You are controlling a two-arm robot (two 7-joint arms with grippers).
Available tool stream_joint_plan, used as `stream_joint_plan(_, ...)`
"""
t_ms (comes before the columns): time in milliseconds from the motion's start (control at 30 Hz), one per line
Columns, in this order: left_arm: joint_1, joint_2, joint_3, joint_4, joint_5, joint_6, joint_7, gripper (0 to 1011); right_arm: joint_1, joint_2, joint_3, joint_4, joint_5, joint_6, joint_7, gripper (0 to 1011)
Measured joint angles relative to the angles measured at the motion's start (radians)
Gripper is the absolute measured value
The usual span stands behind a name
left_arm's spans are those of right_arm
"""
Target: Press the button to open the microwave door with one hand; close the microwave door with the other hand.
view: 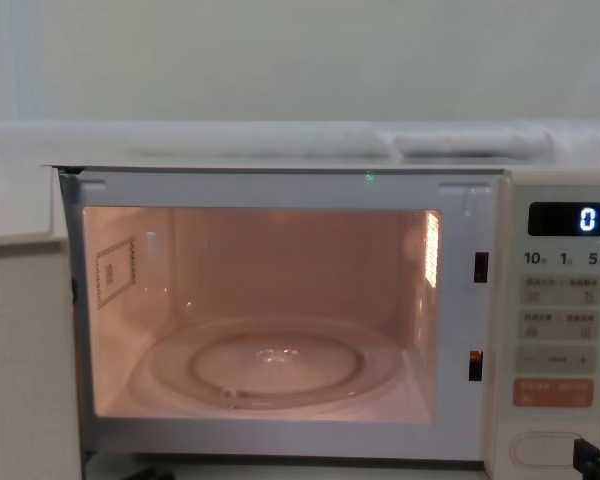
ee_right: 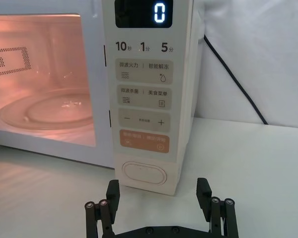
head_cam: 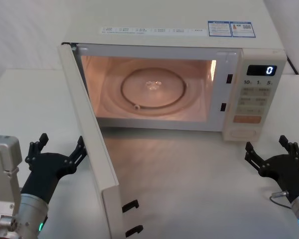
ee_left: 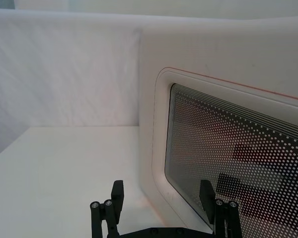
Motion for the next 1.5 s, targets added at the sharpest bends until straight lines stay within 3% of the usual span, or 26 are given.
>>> stream_joint_plan(800,0.000,0.000,0.000,0.000,0.000,0.000,0.000,970,0.000,0.000,0.000,0.000,0.000,0.000,0.000,1002)
stream_joint_plan(1033,0.000,0.000,0.000,0.000,0.000,0.000,0.000,814,0.000,0.000,0.000,0.000,0.000,0.000,0.000,1002)
stream_joint_plan(1500,0.000,0.000,0.000,0.000,0.000,0.000,0.000,342,0.000,0.000,0.000,0.000,0.000,0.000,0.000,1002)
